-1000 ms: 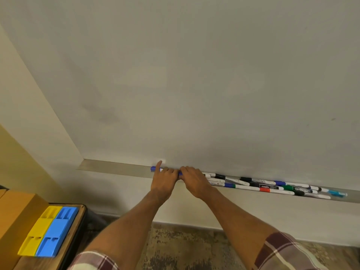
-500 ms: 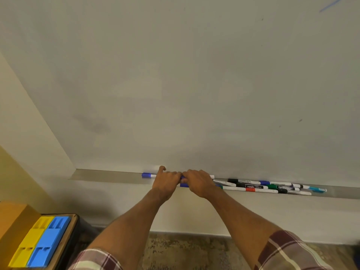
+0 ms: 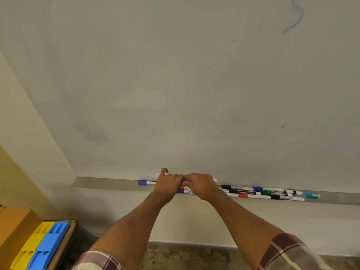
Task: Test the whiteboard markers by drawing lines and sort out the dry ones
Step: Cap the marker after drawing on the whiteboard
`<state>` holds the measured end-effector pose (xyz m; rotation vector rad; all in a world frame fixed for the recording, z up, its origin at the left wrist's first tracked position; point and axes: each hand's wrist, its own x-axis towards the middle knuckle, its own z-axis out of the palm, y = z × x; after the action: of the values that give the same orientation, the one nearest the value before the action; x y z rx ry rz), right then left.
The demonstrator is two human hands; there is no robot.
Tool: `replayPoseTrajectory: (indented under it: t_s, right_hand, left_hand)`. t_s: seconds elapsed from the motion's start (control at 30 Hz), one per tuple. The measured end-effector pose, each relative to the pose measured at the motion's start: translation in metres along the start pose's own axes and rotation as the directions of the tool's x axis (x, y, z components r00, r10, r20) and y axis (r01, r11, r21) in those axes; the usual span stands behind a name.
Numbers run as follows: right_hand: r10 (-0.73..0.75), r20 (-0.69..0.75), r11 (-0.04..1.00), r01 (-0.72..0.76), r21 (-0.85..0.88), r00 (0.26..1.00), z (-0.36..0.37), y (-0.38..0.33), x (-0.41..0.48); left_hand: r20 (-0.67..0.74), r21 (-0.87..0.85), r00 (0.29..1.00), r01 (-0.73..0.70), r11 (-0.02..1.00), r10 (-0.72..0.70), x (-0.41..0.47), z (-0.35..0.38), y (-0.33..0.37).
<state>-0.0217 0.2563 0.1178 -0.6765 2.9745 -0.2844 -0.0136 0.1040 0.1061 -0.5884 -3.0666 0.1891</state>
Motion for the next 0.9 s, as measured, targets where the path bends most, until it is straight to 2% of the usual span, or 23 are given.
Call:
replayPoseTrajectory:
  t_s: [0.1,0.23,0.3,0.37,0.47,0.57,0.67,0.77,0.9]
  right_hand:
    - [0.008,-0.015,1.000,-0.008,0.009,1.000,-0.009,0.002,-0.005]
    - [0.038,-0.182,0.996,-0.053,-0.076,0.983,-0.019,0.011,-0.016]
    - [0.074,-0.195,0.997,-0.073,0.012,0.978,-0.023,0.015,-0.022]
    - [0.091,-0.191,0.988,-0.064,0.142,0.977,-0.028,0.016,-0.027]
    - [0.106,-0.276,0.978,-0.049,0.205,0.955,-0.042,0.018,-0.026]
    - [0.135,-0.363,0.971,-0.051,0.233,0.922,-0.064,0.022,-0.024]
    - [0.106,-0.497,0.961,0.040,0.275,0.861,-0.089,0.024,-0.020]
    - [0.055,-0.654,0.932,0.196,0.305,0.755,-0.125,0.027,-0.014]
    - [0.035,-0.766,0.898,0.316,0.306,0.642,-0.186,0.032,-0.010]
  left_hand:
    - [0.003,0.005,1.000,0.003,1.000,-0.003,0.001,-0.010,0.003]
    - [-0.060,0.012,0.997,0.040,0.999,-0.039,0.002,-0.028,0.005]
    - [-0.114,0.012,0.993,0.038,0.999,-0.037,0.002,-0.035,0.006]
    - [-0.199,-0.017,0.979,0.045,0.999,-0.047,0.003,-0.034,0.007]
    - [-0.435,-0.051,0.898,0.049,0.997,-0.067,0.009,-0.033,0.003]
    - [-0.507,-0.066,0.857,0.067,0.996,-0.091,0.015,-0.052,0.001]
    - [-0.588,-0.047,0.807,0.034,0.998,-0.055,0.027,-0.079,0.001]
    - [-0.654,-0.026,0.756,0.015,1.000,-0.028,0.044,-0.119,0.003]
    - [-0.750,-0.018,0.661,-0.003,1.000,-0.012,0.069,-0.183,0.007]
